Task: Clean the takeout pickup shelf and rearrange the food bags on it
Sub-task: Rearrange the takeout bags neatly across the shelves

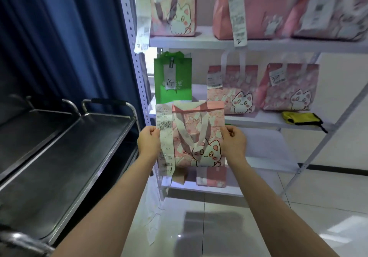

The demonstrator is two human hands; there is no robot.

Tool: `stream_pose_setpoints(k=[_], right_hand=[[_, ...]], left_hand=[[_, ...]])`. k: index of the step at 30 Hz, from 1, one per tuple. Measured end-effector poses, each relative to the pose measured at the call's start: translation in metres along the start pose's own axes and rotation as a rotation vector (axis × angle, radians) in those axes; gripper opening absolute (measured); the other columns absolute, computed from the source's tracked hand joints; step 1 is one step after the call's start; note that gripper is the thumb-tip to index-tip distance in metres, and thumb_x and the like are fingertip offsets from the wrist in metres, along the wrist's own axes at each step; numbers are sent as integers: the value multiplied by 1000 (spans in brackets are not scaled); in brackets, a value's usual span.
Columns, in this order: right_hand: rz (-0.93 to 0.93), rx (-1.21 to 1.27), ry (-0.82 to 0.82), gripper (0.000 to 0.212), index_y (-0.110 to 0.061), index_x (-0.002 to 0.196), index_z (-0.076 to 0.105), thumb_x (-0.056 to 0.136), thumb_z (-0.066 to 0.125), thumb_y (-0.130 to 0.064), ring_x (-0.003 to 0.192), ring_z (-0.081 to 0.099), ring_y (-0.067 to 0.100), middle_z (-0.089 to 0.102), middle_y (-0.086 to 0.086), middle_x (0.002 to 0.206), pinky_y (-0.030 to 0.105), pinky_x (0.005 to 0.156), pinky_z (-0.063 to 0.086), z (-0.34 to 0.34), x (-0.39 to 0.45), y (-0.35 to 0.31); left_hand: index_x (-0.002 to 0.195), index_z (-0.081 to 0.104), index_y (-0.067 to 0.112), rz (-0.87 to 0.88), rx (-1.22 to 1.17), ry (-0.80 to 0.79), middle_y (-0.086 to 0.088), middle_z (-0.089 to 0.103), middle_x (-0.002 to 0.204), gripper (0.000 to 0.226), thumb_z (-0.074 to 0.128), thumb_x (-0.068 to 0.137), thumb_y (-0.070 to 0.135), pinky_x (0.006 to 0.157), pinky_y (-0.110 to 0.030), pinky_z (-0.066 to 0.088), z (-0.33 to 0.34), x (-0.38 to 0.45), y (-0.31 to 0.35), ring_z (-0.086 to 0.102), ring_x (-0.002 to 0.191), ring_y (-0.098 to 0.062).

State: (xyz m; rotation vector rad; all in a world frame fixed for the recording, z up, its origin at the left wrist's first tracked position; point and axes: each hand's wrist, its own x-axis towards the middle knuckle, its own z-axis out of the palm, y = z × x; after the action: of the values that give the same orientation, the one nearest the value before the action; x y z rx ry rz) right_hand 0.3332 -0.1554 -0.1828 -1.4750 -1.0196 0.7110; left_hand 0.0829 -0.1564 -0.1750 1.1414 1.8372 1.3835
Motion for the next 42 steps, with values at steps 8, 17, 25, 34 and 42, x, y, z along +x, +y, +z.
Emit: stream_pose_setpoints(k=[8, 17, 25, 34, 42], right_hand=[[-165, 110, 44, 13, -17, 93, 71, 101, 65, -25, 91, 70, 25, 74, 3, 90, 47, 88, 59, -29, 25, -84], [-278, 169, 51, 11, -25, 98, 69, 101, 63, -33, 92, 70, 23, 73, -3, 93, 43, 83, 59, -44, 40, -171], [-357, 220, 54, 15, -22, 95, 71, 103, 61, -32, 78, 67, 13, 73, -3, 87, 27, 70, 52, -33, 64, -226], [-383, 253, 168, 15, -20, 96, 70, 102, 62, -31, 84, 64, 11, 71, -5, 92, 20, 67, 47, -7, 107, -269], [-390, 297, 241, 11, -27, 93, 73, 100, 65, -30, 92, 72, 21, 76, -3, 92, 47, 88, 60, 19, 153, -279]], left_hand=[[62, 42, 15, 187, -74, -30, 5, 44, 57, 36, 51, 96, 6, 43, -15, 35, -8, 0, 94, 38, 47, -6], [82, 68, 15, 294, -128, -33, 4, 67, 76, 19, 58, 98, 16, 62, -29, 47, -33, 24, 167, 56, 68, -13], [84, 70, 16, 387, -140, -10, -2, 70, 82, 17, 59, 97, 19, 66, -33, 52, -44, 60, 216, 59, 71, -15], [90, 73, 17, 500, -210, -83, -6, 76, 87, 15, 62, 100, 16, 80, -43, 63, -46, 130, 263, 74, 85, -26], [93, 73, 17, 488, -232, -55, -3, 76, 87, 16, 61, 103, 19, 75, -34, 61, -42, 204, 281, 74, 84, -22]])
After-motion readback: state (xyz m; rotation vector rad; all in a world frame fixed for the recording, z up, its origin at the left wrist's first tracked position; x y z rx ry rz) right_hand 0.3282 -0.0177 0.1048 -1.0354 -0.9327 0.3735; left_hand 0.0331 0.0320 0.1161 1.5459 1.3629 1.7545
